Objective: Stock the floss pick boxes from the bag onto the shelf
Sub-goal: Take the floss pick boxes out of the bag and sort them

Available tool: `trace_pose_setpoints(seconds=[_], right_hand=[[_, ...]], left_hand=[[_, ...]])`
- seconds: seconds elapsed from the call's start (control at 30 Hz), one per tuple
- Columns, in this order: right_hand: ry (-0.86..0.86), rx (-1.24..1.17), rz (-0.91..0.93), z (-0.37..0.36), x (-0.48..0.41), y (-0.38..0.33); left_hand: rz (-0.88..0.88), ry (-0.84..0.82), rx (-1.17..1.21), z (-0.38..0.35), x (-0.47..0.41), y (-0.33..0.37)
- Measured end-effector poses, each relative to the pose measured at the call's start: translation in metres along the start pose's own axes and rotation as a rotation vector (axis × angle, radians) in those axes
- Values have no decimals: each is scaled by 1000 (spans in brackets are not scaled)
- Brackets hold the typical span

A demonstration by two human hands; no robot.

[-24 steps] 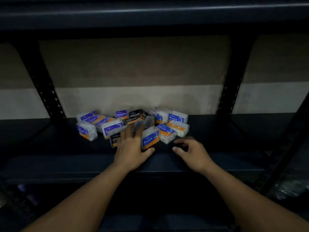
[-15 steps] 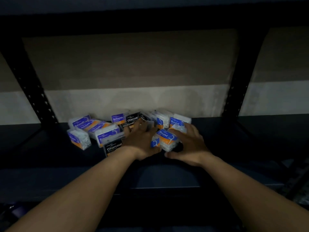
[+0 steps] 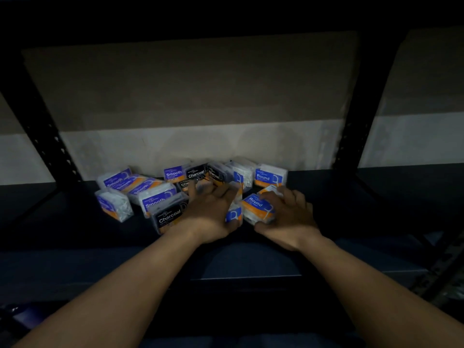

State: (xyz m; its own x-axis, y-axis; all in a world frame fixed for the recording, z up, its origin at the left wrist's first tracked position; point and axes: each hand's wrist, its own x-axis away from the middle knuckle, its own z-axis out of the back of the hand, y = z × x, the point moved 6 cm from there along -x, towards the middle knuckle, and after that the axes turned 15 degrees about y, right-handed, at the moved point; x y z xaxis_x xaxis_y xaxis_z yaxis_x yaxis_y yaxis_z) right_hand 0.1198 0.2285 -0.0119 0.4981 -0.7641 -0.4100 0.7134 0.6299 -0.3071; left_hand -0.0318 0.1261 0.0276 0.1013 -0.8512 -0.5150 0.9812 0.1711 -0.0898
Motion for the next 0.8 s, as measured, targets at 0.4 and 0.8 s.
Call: trace_pose_setpoints(seconds=[0.4,0.8], right_hand=[[-180,123,-50,22,32,4],[-116,53,-106,64,111,-1]], left_hand=[[109,-231,112,7,20,19],[142,-234,137,51,83,47]])
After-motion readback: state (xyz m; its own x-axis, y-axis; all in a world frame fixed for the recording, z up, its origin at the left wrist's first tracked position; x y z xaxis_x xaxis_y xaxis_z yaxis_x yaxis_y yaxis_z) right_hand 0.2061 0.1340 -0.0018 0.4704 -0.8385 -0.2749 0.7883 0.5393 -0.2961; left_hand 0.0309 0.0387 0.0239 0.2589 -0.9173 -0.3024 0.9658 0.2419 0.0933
